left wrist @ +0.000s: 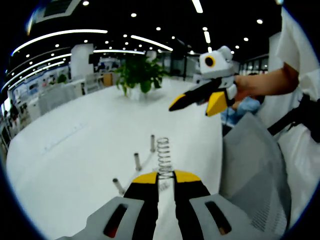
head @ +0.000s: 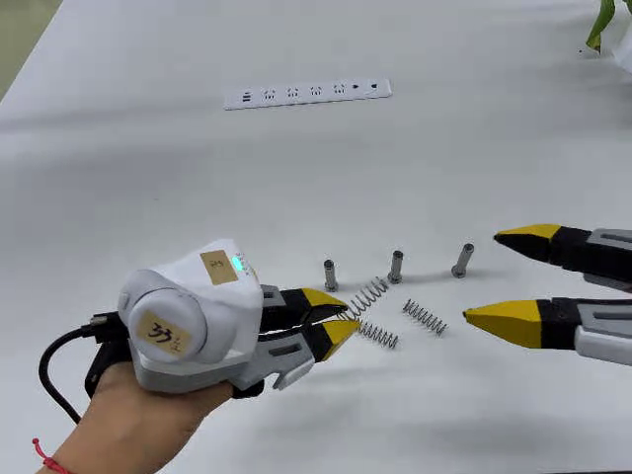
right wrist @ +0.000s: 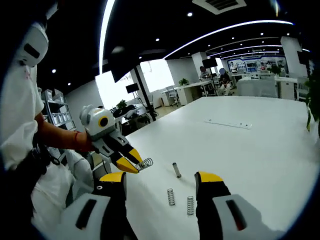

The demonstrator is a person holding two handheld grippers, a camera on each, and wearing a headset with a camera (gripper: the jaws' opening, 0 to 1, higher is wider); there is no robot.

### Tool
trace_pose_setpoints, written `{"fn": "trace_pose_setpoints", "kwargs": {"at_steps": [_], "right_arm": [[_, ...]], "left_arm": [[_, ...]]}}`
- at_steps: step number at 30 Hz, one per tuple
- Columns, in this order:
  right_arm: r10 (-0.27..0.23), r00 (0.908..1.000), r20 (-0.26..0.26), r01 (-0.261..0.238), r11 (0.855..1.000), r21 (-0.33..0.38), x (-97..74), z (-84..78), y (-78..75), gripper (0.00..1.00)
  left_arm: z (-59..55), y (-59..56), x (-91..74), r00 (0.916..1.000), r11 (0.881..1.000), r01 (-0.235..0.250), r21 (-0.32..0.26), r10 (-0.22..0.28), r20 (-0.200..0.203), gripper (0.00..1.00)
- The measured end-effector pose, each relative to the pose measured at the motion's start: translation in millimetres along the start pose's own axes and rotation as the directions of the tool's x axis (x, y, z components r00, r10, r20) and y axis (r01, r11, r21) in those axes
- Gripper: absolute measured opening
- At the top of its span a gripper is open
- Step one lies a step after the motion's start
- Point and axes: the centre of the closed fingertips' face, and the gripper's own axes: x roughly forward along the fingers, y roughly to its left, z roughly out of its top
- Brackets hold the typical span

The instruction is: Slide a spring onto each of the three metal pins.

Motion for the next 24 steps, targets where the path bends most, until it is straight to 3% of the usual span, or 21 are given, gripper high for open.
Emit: {"fn": "trace_pose_setpoints", "kwargs": {"at_steps": [3, 8, 11, 24], "right_arm": [[0.023, 0.9982, 0.056, -0.026, 0.998, 0.050, 10.3, 11.1, 10.3, 0.46], [0.025, 0.9950, 0.097, -0.036, 0.993, 0.110, 19.0, 19.0, 13.8, 0.36], [0.035, 0.9889, 0.144, -0.060, 0.982, 0.177, 22.2, 28.1, 16.3, 0.30], [0.050, 0.9848, 0.166, -0.091, 0.964, 0.251, 28.4, 32.0, 20.7, 0.20]], "left_arm": [[11.8, -3.4, 0.6, 0.9993, 1.000, 0.005, -0.009, -0.004, 0.038, 0.10], [26.3, -6.3, 1.8, 0.9954, 0.999, 0.013, -0.032, -0.010, 0.095, 0.10], [31.6, -7.4, 2.5, 0.9933, 0.999, 0.017, -0.037, -0.013, 0.115, 0.10], [43.6, -10.1, 3.4, 0.9870, 0.999, 0.033, -0.038, -0.027, 0.158, 0.10]]}}
